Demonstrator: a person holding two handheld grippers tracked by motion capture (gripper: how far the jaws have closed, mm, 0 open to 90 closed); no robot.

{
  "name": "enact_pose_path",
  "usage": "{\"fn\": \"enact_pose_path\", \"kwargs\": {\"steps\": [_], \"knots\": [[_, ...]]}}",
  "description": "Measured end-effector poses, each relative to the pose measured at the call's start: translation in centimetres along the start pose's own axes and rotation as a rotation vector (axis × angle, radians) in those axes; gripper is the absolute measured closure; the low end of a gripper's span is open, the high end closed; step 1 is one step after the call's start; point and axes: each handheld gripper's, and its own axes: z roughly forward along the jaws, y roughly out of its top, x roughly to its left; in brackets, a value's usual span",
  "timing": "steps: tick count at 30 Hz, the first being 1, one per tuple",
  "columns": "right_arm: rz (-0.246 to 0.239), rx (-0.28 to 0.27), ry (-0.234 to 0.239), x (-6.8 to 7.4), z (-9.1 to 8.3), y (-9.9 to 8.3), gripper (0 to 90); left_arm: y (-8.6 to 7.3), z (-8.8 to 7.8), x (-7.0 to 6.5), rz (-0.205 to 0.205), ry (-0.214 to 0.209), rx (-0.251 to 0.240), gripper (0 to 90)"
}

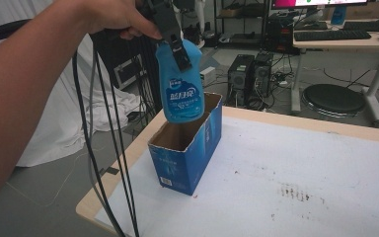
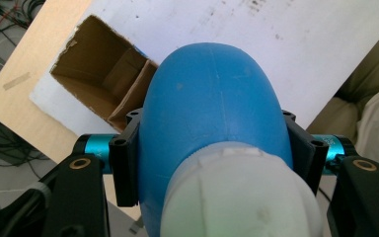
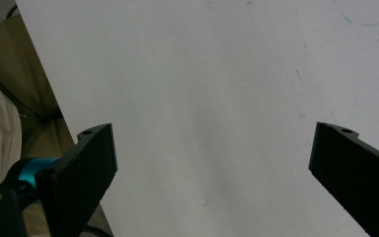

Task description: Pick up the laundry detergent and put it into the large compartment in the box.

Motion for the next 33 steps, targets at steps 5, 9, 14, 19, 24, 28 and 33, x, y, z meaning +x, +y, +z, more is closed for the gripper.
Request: {"fn": "enact_pose_path", "kwargs": {"steps": [5,9,14,19,24,28,33], "knots": [[-0.002,0.001,0.002,0.0,0.1,0.0,3.4,-0.6,1.0,0.6,0.006,0.002,0.012,37.8],[0.005,0.006,-0.002,0.0,0.1,0.1,3.4,-1.0,2.2,0.8,0.019,-0.005,0.029,37.8],[0.000,0.008,0.002,0.0,0.2,0.2,3.4,-1.2,3.2,1.0,0.019,-0.001,0.049,37.8],[0.001,0.007,0.002,-0.1,0.3,0.3,3.4,-1.6,4.2,1.2,0.017,-0.009,0.060,37.8],[0.002,0.010,0.000,-0.1,0.3,0.3,3.4,-2.1,5.5,1.5,0.009,-0.003,0.071,37.8],[0.004,0.010,0.001,-0.1,0.4,0.2,3.4,-2.5,6.6,1.8,0.014,0.000,0.075,37.8],[0.006,0.011,0.001,-0.1,0.4,0.3,3.4,-2.8,7.9,1.7,0.024,-0.001,0.069,37.8]]}}
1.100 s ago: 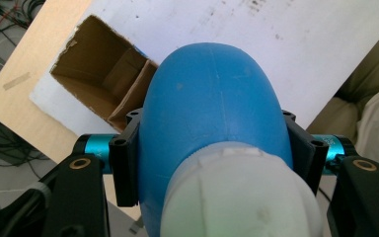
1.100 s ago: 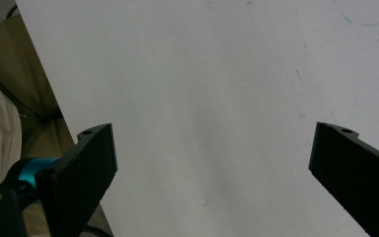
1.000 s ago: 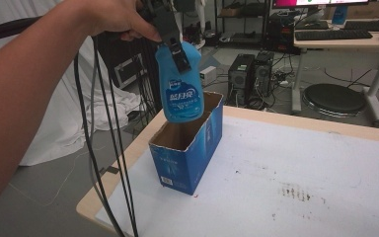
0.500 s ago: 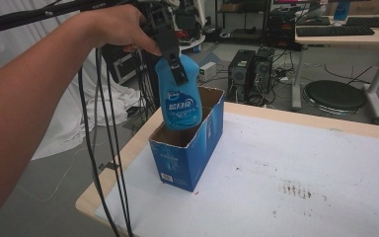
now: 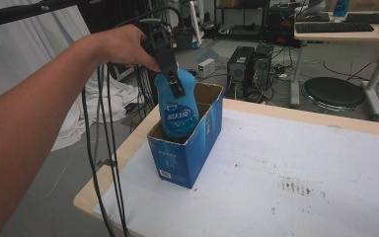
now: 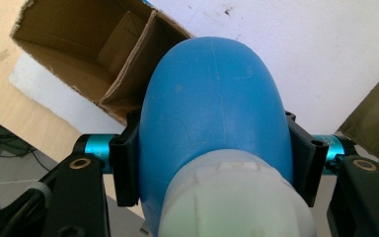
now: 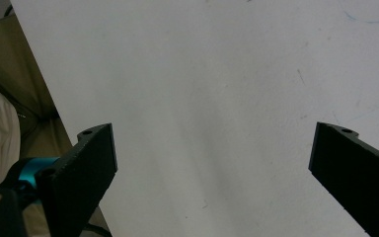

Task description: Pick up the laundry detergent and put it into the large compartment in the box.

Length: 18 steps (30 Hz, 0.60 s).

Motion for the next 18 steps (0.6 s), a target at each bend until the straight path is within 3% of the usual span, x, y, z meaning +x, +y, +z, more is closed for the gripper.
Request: {"fn": "enact_pose_path", "kwargs": {"steps": [18], "knots": [[0.003,-0.006,0.004,0.1,0.2,-0.1,3.4,-0.5,5.3,0.1,0.003,-0.006,0.041,37.8]]}}
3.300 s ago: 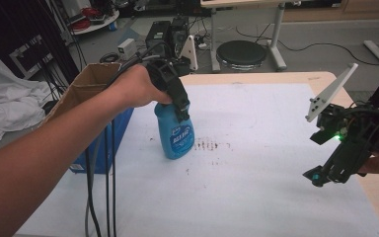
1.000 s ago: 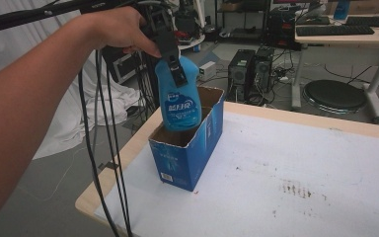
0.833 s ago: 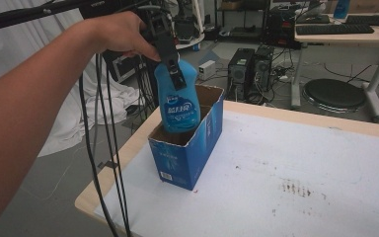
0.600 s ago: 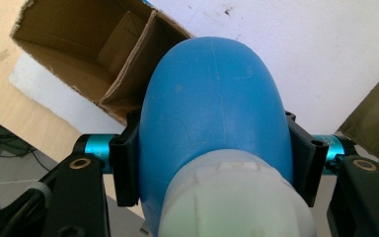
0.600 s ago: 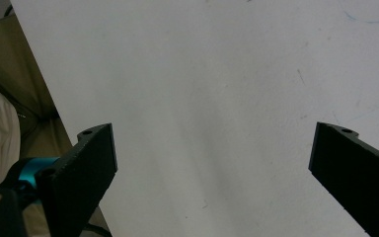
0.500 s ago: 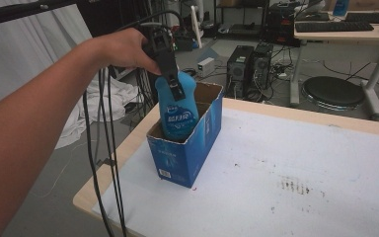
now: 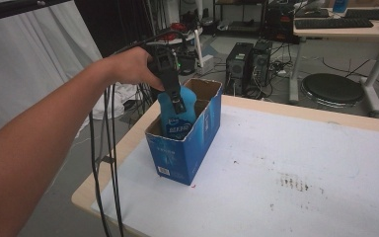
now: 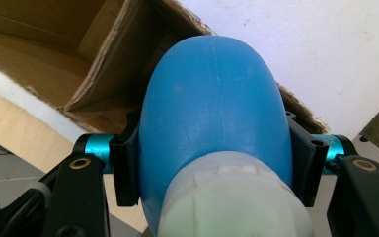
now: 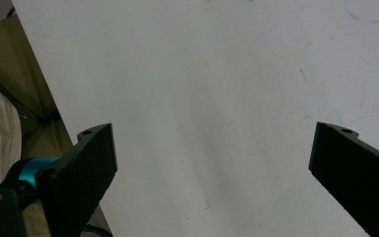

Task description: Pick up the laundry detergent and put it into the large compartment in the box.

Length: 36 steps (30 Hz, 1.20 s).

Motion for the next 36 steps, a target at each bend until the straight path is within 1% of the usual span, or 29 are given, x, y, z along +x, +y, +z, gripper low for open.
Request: {"fn": "enact_pose_path", "kwargs": {"steps": [1,3,4,7,10,11,15,21,26,28,30,36], "knots": [[-0.004,0.003,0.003,0.0,0.1,-0.1,3.4,0.0,0.7,-0.1,0.005,0.001,0.002,37.8],[-0.001,0.004,0.005,0.0,0.1,-0.1,3.4,0.0,1.3,-0.1,0.015,0.004,0.005,37.8],[-0.001,0.004,0.005,0.0,0.1,-0.1,3.4,0.0,1.3,-0.1,0.015,0.004,0.005,37.8],[0.000,0.002,0.006,0.0,0.2,-0.1,3.4,0.1,2.5,-0.2,0.020,0.002,0.016,37.8],[0.000,0.002,0.004,0.0,0.1,-0.2,3.4,0.0,2.7,-0.2,0.018,0.002,0.016,37.8],[0.004,0.001,0.004,0.0,0.1,-0.2,3.4,0.0,3.1,-0.2,0.023,-0.001,0.021,37.8],[0.007,0.002,0.006,-0.1,0.2,-0.3,3.4,-0.1,3.9,0.0,0.017,-0.004,0.022,37.7],[0.010,0.002,0.009,-0.1,0.4,-0.4,3.4,-0.4,4.8,0.1,0.014,-0.002,0.030,37.8],[0.009,0.004,0.012,0.0,0.4,-0.4,3.4,-0.7,5.7,0.2,0.010,-0.011,0.030,37.8],[0.009,0.005,0.012,0.0,0.4,-0.4,3.4,-0.7,5.7,0.2,0.010,-0.011,0.030,37.7],[0.014,0.006,0.010,-0.1,0.5,-0.5,3.4,-0.9,5.9,0.3,0.001,-0.017,0.014,37.7],[0.008,0.006,0.013,-0.1,0.5,-0.4,3.4,-0.9,6.0,0.4,-0.004,-0.021,0.018,37.7]]}}
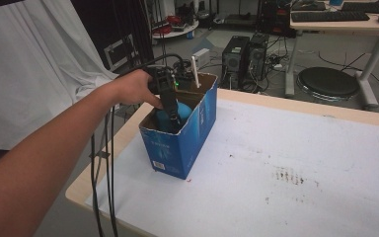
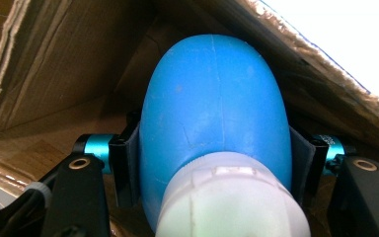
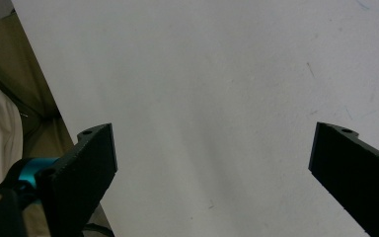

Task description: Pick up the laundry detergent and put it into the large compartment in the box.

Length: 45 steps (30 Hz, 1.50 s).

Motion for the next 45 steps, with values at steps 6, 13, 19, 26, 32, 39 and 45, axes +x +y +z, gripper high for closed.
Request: {"fn": "enact_pose_path", "kwargs": {"steps": [6,13,19,26,32,39,45], "knots": [[0.002,0.003,0.000,0.1,0.1,0.0,3.4,0.2,-0.1,0.2,-0.023,-0.015,-0.011,34.1],[0.005,0.000,-0.002,0.1,0.0,-0.1,3.4,0.0,-1.0,0.5,-0.058,-0.010,-0.054,25.7],[-0.002,-0.003,0.000,0.2,0.0,0.0,3.4,0.3,-2.2,0.4,-0.063,-0.015,-0.090,22.7],[0.001,-0.004,-0.005,0.2,-0.1,-0.2,3.4,0.5,-3.9,-0.1,-0.055,0.004,-0.112,22.5],[-0.001,-0.007,-0.004,0.3,-0.2,-0.2,3.4,0.5,-5.8,-0.6,-0.056,0.010,-0.121,22.5],[-0.003,-0.010,-0.006,0.3,-0.2,-0.2,3.4,0.9,-7.7,-1.8,-0.012,-0.008,-0.143,22.5],[-0.002,-0.016,-0.007,0.5,-0.4,-0.2,3.4,1.7,-8.1,-2.6,0.011,-0.016,-0.157,22.5]]}}
